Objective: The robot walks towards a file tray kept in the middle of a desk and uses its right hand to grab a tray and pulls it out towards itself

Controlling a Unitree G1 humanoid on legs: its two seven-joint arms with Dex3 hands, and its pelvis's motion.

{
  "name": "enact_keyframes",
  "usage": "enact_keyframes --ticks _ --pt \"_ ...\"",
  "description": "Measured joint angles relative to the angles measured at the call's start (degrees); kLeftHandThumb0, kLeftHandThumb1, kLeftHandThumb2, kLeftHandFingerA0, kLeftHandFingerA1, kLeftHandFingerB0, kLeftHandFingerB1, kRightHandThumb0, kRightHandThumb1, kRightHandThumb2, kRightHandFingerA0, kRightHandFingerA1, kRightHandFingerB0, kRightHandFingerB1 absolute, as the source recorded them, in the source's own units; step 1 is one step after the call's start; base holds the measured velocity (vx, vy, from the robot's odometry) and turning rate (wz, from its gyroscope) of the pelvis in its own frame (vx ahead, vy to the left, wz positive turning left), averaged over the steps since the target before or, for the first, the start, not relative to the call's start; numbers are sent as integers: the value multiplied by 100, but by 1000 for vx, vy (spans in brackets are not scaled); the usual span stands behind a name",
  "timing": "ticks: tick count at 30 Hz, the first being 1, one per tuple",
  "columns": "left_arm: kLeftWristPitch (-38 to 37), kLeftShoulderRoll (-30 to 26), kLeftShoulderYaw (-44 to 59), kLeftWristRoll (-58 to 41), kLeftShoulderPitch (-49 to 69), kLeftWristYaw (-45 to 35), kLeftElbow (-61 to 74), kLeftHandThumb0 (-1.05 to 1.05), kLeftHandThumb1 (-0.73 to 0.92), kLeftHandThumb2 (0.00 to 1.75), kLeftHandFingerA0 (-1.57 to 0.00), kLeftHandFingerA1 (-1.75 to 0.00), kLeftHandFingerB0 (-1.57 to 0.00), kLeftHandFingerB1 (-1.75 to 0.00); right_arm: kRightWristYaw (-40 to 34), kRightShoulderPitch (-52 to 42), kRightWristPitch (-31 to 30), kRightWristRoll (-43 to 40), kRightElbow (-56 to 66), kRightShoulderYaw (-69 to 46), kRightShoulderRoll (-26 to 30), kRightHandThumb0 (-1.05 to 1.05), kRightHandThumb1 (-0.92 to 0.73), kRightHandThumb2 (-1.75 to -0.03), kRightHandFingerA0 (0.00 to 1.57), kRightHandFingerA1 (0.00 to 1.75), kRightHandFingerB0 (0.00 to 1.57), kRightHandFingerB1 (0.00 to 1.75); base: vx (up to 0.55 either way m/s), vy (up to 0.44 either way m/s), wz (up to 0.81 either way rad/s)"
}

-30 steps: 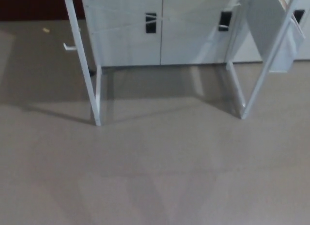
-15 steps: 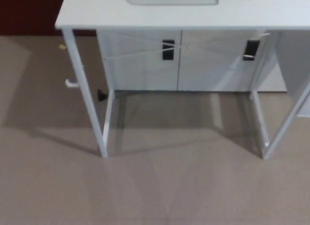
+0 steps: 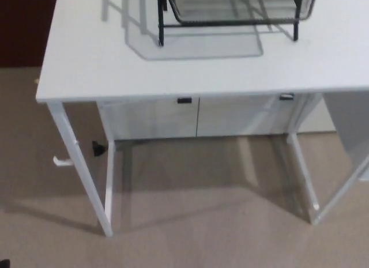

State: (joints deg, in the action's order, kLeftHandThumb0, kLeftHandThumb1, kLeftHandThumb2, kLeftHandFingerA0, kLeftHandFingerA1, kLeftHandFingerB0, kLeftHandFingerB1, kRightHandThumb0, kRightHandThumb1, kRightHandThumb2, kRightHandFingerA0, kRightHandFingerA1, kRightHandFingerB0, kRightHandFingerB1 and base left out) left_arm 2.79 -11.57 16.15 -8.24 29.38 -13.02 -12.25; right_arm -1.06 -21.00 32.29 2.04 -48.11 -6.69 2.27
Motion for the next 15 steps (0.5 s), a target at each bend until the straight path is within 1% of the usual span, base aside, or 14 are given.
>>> enact_keyframes --ticks 1,2,4,7,8,9,10,12,13,14,15 --pt "-1 -1 1 1 47 -11 -11 -20 79 62 -34 -44 -25 -36 3 7 30 2 -44 3 5 -80 -66 -59 57 80 33 55 323 -155 17" --pt "-2 -1 1 2 75 -19 -22 -21 78 62 -36 -46 -26 -36 2 9 52 5 -66 8 13 -83 -66 -58 55 82 31 58 361 -158 98" --pt "-2 30 -11 4 119 -40 -39 -20 78 62 -34 -46 -25 -36 -4 22 90 26 -27 43 30 -82 -66 -59 54 87 30 61 261 -366 35" --pt "-13 34 -43 11 117 -69 -25 -19 80 62 -31 -44 -25 -36 -38 -50 96 34 141 64 56 -78 -65 -58 54 82 31 58 223 -278 5" --pt "-17 34 -63 16 128 -79 -50 -18 79 63 -31 -44 -24 -36 -47 -69 94 38 165 78 58 -77 -47 -97 55 81 28 61 148 -113 -3" --pt "-21 34 -80 21 153 -88 -58 -18 79 63 -31 -44 -24 -36 -46 -78 93 40 167 95 55 -77 -47 -97 55 81 28 61 107 -81 -6" --pt "-23 34 -95 24 186 -98 -57 -16 57 99 -22 -56 -13 -50 -46 -81 94 38 148 100 55 -79 -64 -58 54 85 31 60 116 -37 -12" --pt "-29 34 -125 25 251 -119 -52 -16 56 98 -20 -55 -12 -49 -44 -95 94 35 109 105 54 -81 -66 -59 52 87 30 60 131 17 -12" --pt "-31 34 -142 26 291 -132 -49 -18 78 62 -31 -43 -23 -35 -41 -123 94 35 110 111 53 -82 -65 -60 53 86 29 60 58 79 -14" --pt "-31 34 -161 28 331 -145 -31 -18 78 62 -32 -45 -24 -36 -38 -159 94 34 117 115 49 -79 -47 -99 55 83 29 63 101 115 -9" --pt "-31 34 -181 31 365 -155 -6 -18 80 62 -32 -44 -23 -34 -39 -195 93 35 133 122 47 -80 -65 -61 54 87 30 61 155 142 -13"
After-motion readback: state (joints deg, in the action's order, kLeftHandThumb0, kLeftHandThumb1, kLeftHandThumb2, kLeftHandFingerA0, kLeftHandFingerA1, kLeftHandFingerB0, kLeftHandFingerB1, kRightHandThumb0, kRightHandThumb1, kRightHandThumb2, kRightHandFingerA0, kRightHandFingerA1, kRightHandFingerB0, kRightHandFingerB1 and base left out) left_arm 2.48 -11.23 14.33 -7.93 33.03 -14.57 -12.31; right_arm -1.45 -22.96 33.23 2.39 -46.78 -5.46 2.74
